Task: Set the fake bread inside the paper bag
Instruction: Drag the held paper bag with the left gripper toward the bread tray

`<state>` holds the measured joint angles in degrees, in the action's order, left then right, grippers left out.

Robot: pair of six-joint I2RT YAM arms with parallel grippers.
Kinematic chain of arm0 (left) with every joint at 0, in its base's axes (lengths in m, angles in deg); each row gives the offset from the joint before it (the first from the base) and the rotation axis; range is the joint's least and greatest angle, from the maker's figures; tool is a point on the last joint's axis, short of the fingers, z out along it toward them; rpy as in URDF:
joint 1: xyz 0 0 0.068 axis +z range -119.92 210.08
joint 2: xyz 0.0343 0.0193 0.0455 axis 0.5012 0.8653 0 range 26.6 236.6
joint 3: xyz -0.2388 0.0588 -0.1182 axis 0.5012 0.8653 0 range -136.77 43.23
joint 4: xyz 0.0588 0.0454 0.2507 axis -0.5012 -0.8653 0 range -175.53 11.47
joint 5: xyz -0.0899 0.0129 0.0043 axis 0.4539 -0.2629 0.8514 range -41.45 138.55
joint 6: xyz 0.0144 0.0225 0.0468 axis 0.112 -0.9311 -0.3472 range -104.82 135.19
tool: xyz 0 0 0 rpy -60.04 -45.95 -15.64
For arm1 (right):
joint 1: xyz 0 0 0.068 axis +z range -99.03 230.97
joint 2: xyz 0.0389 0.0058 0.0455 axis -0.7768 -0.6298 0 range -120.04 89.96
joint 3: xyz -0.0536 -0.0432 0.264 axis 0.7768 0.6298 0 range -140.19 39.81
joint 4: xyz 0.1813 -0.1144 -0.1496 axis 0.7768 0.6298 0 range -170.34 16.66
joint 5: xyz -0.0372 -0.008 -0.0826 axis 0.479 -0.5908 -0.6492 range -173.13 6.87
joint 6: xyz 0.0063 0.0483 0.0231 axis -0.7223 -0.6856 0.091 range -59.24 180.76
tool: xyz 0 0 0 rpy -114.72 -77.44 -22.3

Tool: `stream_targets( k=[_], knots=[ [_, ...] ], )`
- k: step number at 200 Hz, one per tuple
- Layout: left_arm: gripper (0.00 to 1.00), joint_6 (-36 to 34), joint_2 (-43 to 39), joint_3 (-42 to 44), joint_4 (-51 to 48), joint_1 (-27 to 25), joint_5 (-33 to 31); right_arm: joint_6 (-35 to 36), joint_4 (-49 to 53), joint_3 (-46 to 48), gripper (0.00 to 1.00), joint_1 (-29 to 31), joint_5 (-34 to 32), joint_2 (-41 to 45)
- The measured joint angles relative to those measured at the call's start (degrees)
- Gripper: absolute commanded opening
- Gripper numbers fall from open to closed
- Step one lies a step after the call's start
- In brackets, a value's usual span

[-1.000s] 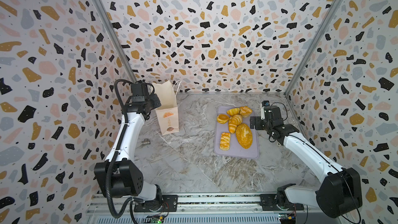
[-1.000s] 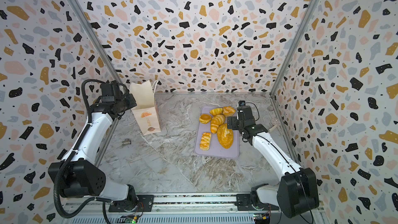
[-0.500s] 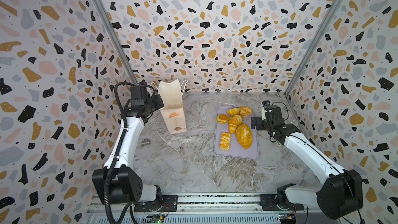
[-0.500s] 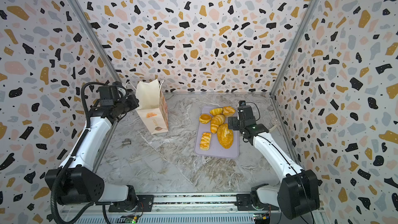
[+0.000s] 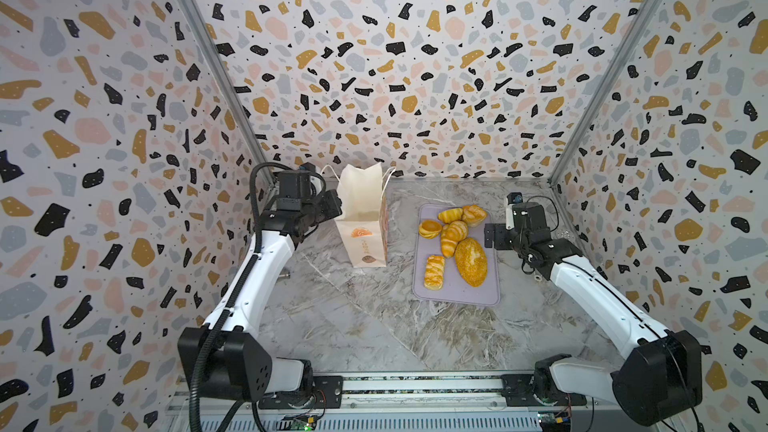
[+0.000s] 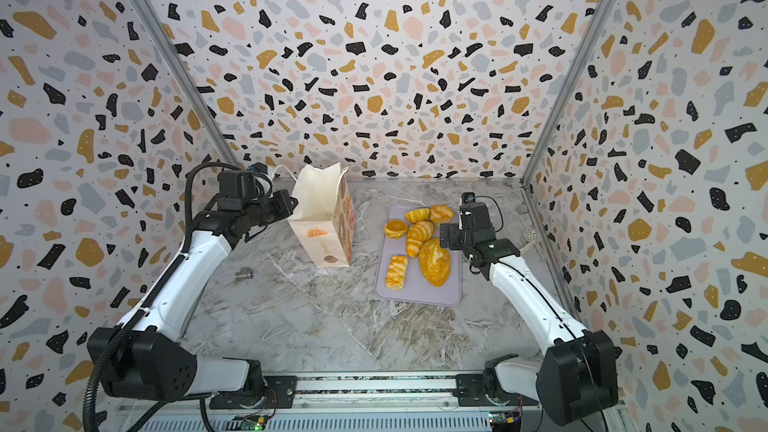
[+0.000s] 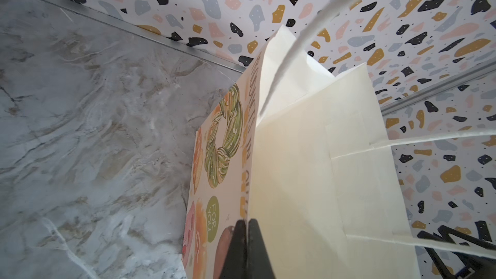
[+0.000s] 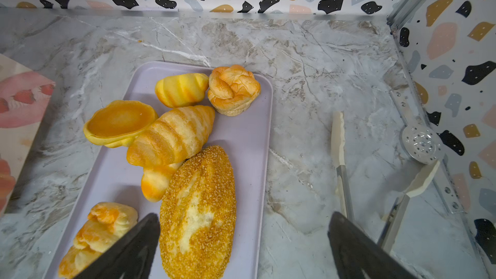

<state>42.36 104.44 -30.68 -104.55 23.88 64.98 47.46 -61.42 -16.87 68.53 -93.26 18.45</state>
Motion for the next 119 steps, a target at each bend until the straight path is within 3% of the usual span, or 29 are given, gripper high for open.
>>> stream_targets(
  k=[119],
  knots=[
    [0.0, 8.15, -2.82, 8.02, 7.85, -6.93, 1.29, -1.25, 0.0, -0.04, 1.0, 0.02, 0.59, 0.0]
  ],
)
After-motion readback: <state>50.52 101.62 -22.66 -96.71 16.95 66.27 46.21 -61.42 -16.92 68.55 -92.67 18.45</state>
